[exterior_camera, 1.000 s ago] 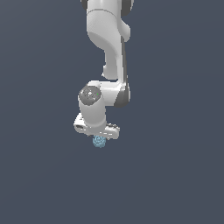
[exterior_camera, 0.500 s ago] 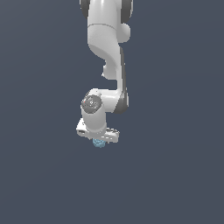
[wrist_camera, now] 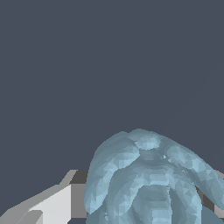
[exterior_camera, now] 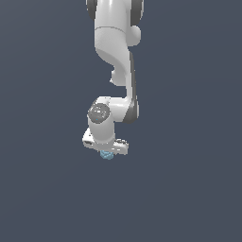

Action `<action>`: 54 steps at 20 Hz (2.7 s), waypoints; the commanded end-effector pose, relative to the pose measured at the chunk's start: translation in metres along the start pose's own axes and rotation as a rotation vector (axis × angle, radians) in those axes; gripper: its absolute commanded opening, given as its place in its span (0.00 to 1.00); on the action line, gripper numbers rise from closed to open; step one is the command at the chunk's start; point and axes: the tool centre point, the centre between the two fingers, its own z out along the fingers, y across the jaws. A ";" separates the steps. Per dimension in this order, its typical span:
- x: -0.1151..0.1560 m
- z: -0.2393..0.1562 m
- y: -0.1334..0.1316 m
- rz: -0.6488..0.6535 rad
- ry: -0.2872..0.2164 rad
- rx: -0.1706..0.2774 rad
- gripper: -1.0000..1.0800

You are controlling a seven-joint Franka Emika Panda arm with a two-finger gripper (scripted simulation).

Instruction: Pick up the object and move it to a goal position.

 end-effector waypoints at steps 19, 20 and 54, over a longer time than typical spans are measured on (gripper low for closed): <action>-0.020 -0.056 0.027 0.000 0.000 0.000 0.00; -0.022 -0.063 0.031 0.000 0.000 0.001 0.00; -0.125 -0.387 0.189 0.001 0.000 0.002 0.00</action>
